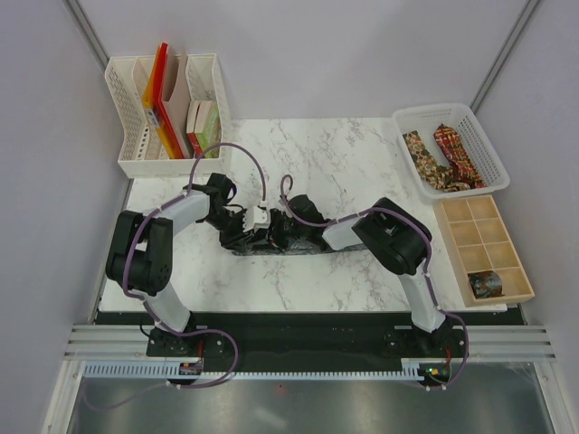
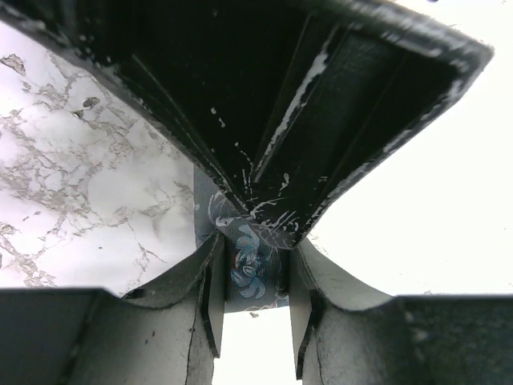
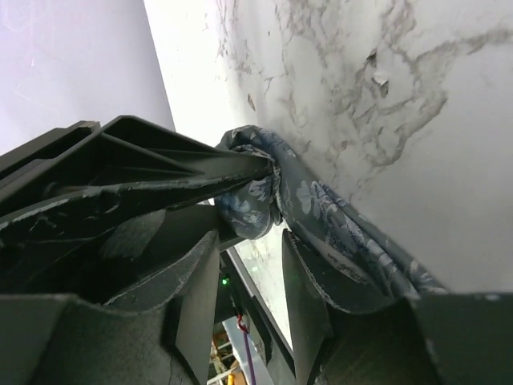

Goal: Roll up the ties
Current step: Roll the tie at the center of the board.

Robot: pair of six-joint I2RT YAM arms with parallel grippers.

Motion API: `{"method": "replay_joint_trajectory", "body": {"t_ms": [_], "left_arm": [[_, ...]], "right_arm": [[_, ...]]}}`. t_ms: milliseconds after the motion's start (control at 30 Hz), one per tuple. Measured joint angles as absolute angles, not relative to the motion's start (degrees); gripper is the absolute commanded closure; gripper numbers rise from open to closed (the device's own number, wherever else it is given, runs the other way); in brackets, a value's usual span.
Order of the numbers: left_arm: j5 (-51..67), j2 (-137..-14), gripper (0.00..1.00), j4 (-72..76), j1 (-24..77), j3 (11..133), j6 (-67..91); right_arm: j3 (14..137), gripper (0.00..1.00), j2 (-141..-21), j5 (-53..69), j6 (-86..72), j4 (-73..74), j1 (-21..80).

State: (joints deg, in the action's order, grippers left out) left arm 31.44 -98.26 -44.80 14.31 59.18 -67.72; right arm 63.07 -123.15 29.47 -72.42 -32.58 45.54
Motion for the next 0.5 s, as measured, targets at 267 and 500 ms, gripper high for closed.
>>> {"method": "replay_joint_trajectory", "body": {"t_ms": [267, 500], "left_arm": [[31.5, -98.3, 0.62, -44.8, 14.3, 59.2, -67.7], [31.6, -98.3, 0.58, -44.8, 14.3, 59.2, -67.7]], "right_arm": [[65.0, 0.57, -125.3, 28.5, -73.1, -33.5, 45.9], [65.0, 0.78, -126.5, 28.1, -74.5, -35.0, 46.5]]}}
